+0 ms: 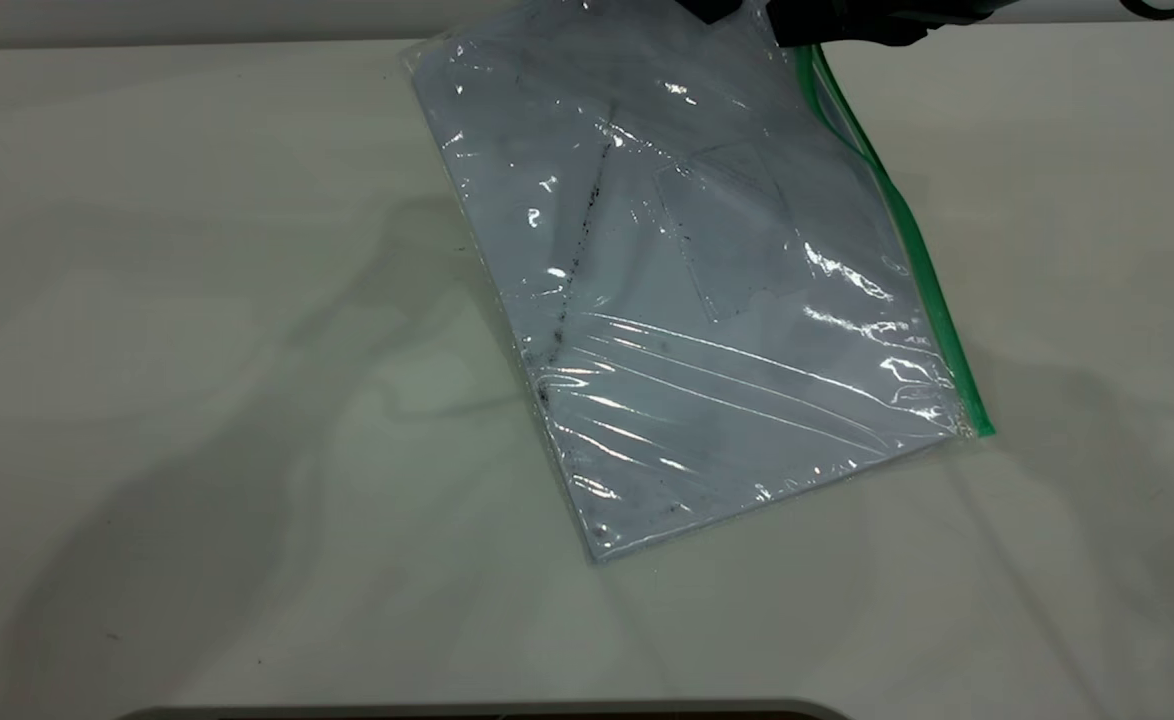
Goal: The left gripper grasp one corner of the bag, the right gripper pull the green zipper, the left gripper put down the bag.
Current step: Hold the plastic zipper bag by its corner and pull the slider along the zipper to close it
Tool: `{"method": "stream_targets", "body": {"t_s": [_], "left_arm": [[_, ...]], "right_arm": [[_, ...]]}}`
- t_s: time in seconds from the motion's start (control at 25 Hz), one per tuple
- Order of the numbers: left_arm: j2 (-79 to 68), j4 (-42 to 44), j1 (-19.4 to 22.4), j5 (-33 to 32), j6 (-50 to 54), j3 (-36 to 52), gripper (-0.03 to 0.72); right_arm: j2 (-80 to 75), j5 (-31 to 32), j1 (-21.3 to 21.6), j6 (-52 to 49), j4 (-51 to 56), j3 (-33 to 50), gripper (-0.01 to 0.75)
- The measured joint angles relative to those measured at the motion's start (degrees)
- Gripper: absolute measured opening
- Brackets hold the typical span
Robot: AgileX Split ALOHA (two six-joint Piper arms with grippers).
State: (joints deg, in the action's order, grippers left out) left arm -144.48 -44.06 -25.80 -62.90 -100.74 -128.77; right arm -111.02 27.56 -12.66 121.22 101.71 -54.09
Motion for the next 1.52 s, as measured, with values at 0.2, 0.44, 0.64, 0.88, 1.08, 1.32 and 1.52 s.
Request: {"method": "stream_targets", "body": {"t_s": [0.2, 0.44, 0.64, 0.88, 1.08, 1.32, 1.52], "left_arm": [[0.22, -0.05, 0.02, -0.2, 0.0, 0.0, 0.052], [0.35, 0.74, 0.13, -0.38, 0.35, 0.0, 0.052], [0.35, 0.8, 0.66, -0.82, 0.35, 0.0, 0.052], [0.4, -0.97, 2.2, -1.82, 1.01, 0.0, 0.052], [0.59, -1.92, 3.35, -2.14, 1.32, 0.0, 0.052], [1.76, -2.08, 4.42, -2.21, 1.94, 0.0, 0.052], [3.19, -1.95, 5.75, -2.23, 2.86, 0.0, 0.052]], "right_arm": [[-0.05, -0.29, 0.0, 0.0, -0.16, 0.0, 0.037], [-1.89, -0.18, 0.0, 0.0, 0.15, -0.3, 0.04], [-2.62, -0.07, -0.12, 0.0, 0.44, -0.35, 0.043], [-2.85, -0.32, -0.36, 0.0, 0.59, -0.35, 0.047], [-3.09, -0.94, -0.36, 0.0, 0.52, -0.35, 0.049], [-3.09, -1.29, -0.36, 0.0, 0.27, -0.35, 0.052], [-3.76, -2.09, -0.36, 0.0, -0.14, -0.35, 0.057]]}}
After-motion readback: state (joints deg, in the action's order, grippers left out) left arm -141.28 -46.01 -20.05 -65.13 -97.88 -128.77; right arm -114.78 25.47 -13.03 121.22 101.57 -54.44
